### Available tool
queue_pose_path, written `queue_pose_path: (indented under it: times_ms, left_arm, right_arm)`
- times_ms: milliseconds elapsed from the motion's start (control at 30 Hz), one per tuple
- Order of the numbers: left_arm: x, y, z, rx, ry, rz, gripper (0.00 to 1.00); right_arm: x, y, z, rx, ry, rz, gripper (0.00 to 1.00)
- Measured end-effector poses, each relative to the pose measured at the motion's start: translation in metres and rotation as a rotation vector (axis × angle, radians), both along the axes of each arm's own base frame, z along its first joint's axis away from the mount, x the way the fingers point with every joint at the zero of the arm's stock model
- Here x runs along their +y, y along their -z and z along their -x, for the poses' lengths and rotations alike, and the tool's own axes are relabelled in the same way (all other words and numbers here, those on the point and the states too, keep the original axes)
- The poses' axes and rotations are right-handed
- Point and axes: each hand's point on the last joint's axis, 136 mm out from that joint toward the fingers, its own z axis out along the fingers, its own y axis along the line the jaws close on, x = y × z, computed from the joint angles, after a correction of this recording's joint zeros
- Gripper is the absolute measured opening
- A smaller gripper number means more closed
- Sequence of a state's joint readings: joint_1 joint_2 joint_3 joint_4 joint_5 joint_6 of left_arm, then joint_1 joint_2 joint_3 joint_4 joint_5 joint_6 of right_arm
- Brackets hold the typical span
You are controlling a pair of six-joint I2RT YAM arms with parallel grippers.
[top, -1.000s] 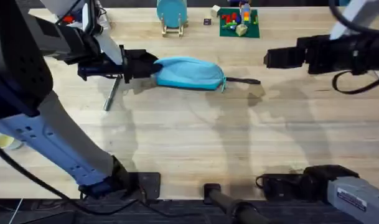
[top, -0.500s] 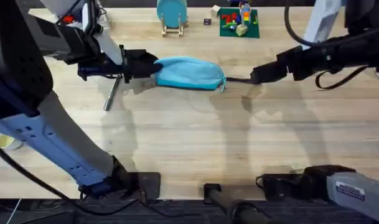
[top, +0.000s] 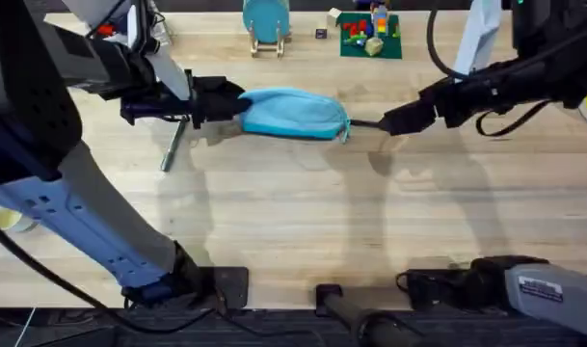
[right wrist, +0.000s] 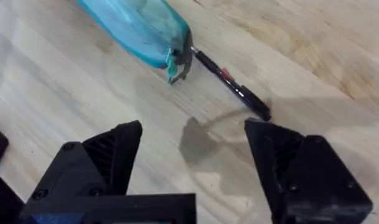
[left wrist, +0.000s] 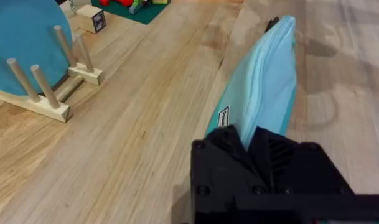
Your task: Unzip the bag, pick up the pens from the table one at a time and place them inside, then zip the bag closed.
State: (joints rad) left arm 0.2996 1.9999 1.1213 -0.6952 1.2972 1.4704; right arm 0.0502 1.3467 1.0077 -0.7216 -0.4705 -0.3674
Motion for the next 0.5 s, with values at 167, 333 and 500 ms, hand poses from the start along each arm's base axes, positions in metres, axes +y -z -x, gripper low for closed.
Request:
queue_pose_path:
  times_ms: [167, 333, 500]
  left_arm:
    - [0.0, 0.0, 0.0, 0.0, 0.0, 0.0, 0.044]
    - [0.0, 0.0, 0.0, 0.0, 0.0, 0.0, 0.044]
    - [0.0, 0.0, 0.0, 0.0, 0.0, 0.0, 0.044]
  right_arm:
    - [0.001, 0.007, -0.005, -0.001, -0.02, 0.006, 0.997]
    - [0.008, 0.009, -0.01, -0.012, -0.057, -0.031, 0.996]
    - [0.016, 0.01, -0.012, -0.021, -0.096, -0.062, 0.996]
